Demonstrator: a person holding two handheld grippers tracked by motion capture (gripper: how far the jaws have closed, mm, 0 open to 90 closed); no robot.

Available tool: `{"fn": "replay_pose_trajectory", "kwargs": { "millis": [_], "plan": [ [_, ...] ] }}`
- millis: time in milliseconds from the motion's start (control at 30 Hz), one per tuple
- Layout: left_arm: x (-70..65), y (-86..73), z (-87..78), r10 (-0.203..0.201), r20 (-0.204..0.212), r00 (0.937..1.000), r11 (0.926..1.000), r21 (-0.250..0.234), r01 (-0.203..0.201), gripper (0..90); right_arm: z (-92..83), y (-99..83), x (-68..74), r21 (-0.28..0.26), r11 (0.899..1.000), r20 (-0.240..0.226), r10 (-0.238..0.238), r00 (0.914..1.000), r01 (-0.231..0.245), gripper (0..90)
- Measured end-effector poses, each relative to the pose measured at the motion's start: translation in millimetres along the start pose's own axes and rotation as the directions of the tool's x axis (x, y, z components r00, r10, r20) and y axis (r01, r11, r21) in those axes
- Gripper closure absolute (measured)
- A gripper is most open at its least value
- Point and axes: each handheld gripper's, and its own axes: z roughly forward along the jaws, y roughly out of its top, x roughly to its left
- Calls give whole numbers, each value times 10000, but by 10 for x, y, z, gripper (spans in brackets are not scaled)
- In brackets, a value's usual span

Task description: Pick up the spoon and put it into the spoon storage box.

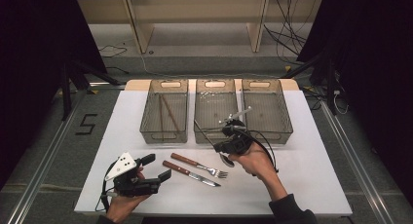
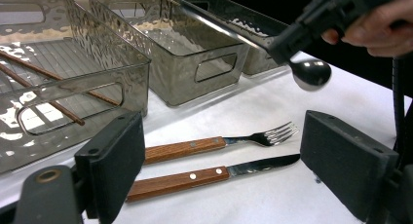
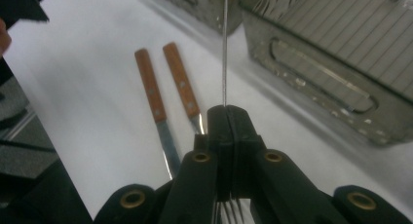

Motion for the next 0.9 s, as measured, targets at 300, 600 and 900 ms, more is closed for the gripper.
{"fn": "replay_pose_trajectory", "kwargs": {
  "millis": [300,600,900],
  "plan": [
    [-1,3,-3,-11,26,10000,10000,-35,11,160,-41,206,-140,-552,9974,70,477,9988,-472,900],
    [-4,4,1,-20,46,10000,10000,-31,20,160,-69,354,-316,-1011,9898,50,1018,9948,-1008,900],
    [-1,5,-2,-57,75,10000,10000,-56,57,160,-89,583,-540,-1502,9741,66,1721,9851,-1691,900]
  ]
}}
